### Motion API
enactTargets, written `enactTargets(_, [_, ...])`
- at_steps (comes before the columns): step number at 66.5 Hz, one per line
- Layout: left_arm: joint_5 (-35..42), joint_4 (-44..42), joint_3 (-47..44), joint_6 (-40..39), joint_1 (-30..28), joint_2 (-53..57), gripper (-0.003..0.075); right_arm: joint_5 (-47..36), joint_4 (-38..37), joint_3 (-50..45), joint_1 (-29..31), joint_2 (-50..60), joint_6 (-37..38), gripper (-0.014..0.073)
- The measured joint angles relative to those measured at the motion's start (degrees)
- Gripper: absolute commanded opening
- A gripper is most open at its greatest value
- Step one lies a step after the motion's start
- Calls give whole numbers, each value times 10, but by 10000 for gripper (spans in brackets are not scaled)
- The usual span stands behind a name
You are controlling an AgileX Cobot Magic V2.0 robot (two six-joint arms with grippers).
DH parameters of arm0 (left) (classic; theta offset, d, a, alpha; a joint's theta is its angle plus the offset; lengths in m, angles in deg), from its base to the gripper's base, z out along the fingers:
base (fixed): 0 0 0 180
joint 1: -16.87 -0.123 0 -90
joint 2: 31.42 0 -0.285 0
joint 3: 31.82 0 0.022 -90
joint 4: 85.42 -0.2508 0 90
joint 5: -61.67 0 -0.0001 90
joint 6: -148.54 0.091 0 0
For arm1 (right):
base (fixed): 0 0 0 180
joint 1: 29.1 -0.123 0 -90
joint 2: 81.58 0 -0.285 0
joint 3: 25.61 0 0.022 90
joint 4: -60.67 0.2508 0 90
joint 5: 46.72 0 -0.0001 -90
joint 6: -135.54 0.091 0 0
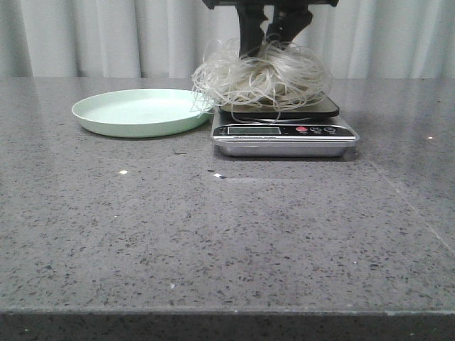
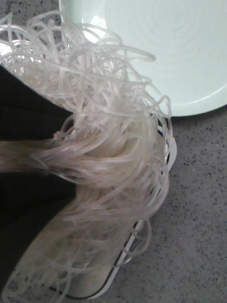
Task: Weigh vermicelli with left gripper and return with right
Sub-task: 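Lower the right gripper onto the vermicelli on the scale and grasp it, then carry the vermicelli with the right gripper and drop it onto the green plate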
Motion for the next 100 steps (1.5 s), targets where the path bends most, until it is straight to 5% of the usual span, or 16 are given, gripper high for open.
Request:
enactTargets(35, [1,0,0,0,0,0,127,-81,53,101,-91,-57,0,160])
enactTargets(40, [1,0,0,0,0,0,127,-95,55,101,-91,-82,0,233])
enactTargets(50, [1,0,0,0,0,0,127,-122,69,101,-91,-105,0,521])
enactTargets(58, [1,0,0,0,0,0,127,-144,76,101,-92,-105,0,612])
enactTargets(84, [1,0,0,0,0,0,127,-131,76,67,-51,-9,0,607])
enactTargets(100, [1,1,0,0,0,0,127,-177,64,-130,2,171,-10,607])
